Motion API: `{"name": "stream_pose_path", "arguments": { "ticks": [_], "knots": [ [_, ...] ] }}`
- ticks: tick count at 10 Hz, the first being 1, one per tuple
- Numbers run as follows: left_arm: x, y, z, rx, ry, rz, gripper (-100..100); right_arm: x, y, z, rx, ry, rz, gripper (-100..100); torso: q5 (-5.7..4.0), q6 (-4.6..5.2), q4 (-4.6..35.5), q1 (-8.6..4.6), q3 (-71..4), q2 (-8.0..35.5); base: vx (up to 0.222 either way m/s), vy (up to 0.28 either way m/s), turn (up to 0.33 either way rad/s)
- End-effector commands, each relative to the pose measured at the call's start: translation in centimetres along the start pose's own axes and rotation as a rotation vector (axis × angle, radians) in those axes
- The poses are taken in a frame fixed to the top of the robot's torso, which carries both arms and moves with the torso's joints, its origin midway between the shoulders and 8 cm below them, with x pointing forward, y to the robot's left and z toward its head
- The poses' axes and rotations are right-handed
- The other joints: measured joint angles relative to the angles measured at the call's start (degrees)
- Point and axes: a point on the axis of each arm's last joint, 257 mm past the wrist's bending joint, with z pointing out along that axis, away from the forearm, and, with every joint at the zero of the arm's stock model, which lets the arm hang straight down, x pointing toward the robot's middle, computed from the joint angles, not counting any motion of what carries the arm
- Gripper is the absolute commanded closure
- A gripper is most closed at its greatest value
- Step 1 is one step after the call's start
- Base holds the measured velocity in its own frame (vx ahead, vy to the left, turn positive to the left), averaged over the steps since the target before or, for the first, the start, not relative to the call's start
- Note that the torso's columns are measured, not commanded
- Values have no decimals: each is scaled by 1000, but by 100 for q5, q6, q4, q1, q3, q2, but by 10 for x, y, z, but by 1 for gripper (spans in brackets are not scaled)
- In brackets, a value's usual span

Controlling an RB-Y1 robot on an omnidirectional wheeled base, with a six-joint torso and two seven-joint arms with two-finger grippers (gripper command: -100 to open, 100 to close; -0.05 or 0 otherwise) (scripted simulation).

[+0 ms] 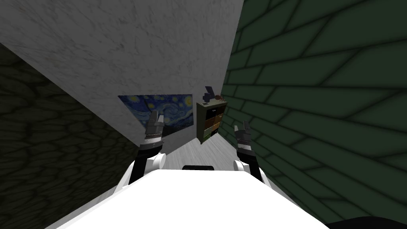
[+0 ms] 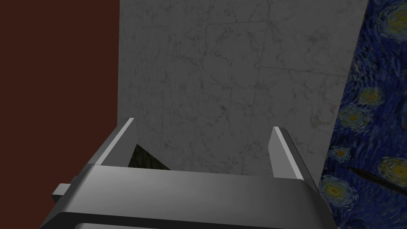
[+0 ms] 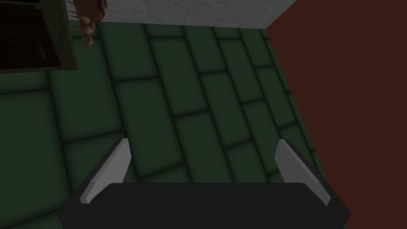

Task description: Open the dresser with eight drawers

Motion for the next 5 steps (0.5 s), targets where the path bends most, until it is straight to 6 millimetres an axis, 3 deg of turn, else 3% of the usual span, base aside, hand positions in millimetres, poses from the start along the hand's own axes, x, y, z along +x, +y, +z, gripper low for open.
{"name": "stream_pose_path", "arguments": {
  "ticks": [1,5],
  "knots": [
    [0,0,0,0,0,0,0,0,0,0,0,0,0,0,0,0,235,0,-467,232,0,0,0],
    [0,0,0,0,0,0,0,0,0,0,0,0,0,0,0,0,1846,0,-3692,1845,0,0,0]
  ]
}}
